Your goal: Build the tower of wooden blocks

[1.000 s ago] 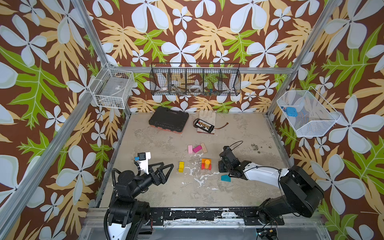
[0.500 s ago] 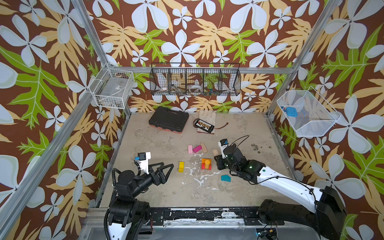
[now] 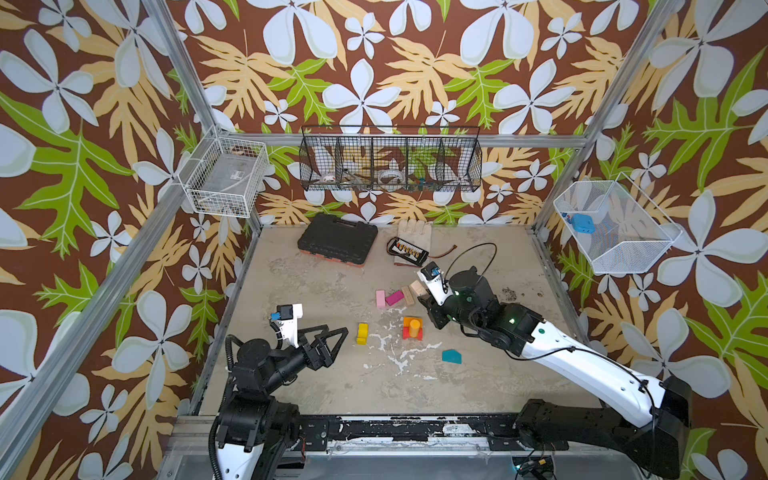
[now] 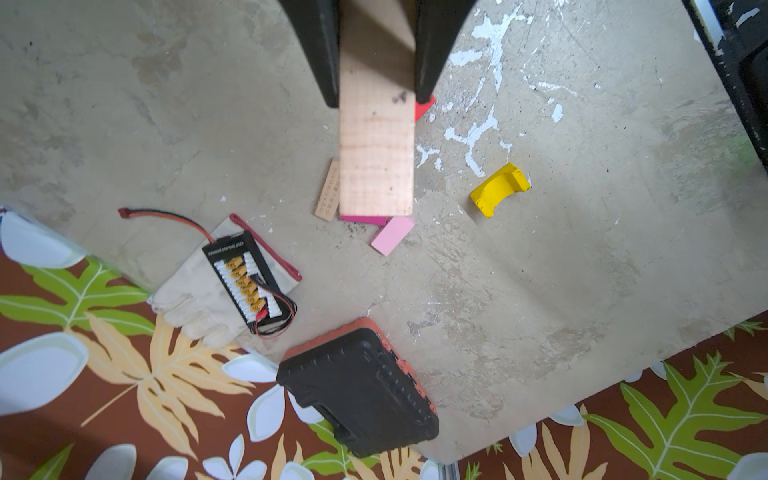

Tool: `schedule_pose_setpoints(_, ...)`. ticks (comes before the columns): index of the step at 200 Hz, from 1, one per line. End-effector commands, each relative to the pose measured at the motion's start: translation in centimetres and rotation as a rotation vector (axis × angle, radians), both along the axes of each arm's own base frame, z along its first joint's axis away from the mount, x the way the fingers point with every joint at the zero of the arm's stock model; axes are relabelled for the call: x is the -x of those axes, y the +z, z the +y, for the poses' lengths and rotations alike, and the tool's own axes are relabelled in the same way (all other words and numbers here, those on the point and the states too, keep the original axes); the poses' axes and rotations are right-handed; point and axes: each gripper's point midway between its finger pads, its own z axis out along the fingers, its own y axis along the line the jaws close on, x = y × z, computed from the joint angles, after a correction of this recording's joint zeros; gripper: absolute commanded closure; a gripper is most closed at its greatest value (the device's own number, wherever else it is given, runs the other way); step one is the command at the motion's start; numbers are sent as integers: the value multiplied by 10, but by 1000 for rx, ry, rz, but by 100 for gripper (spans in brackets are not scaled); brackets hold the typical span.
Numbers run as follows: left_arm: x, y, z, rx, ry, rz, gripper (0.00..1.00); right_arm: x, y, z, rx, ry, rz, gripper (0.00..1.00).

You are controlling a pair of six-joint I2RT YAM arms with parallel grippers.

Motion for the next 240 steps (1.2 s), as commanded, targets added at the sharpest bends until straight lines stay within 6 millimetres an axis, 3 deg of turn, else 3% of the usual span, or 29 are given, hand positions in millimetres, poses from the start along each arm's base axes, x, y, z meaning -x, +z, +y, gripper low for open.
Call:
schedule_pose_setpoints(1, -1, 6, -1, 0, -7, -29, 0, 2, -1, 14, 25, 110, -49, 100)
schedule_pose_setpoints(41, 3, 8, -2, 3, -17, -43, 0, -6, -35, 8, 43, 102, -13, 100)
schedule_pose_setpoints(93, 2, 6, -3, 2, -20, -33, 0, -38, -65, -66, -151, -137, 136, 100)
schedule_pose_setpoints(125, 0, 4, -3, 1, -21, -21, 0, -57, -100, -98, -68, -326, 176, 100)
schedule_pose_setpoints(152, 2, 6, -2, 2, -19, -36, 0, -66, -145, -107, -45, -371, 331, 100)
schedule_pose_setpoints(170, 2, 7, -2, 3, -17, -40, 0, -68, -168, -102, -12, -356, 400, 100)
schedule_pose_setpoints(240, 1, 5, -3, 3, -20, -31, 0, -66, -213, -96, 75, -320, 532, 100)
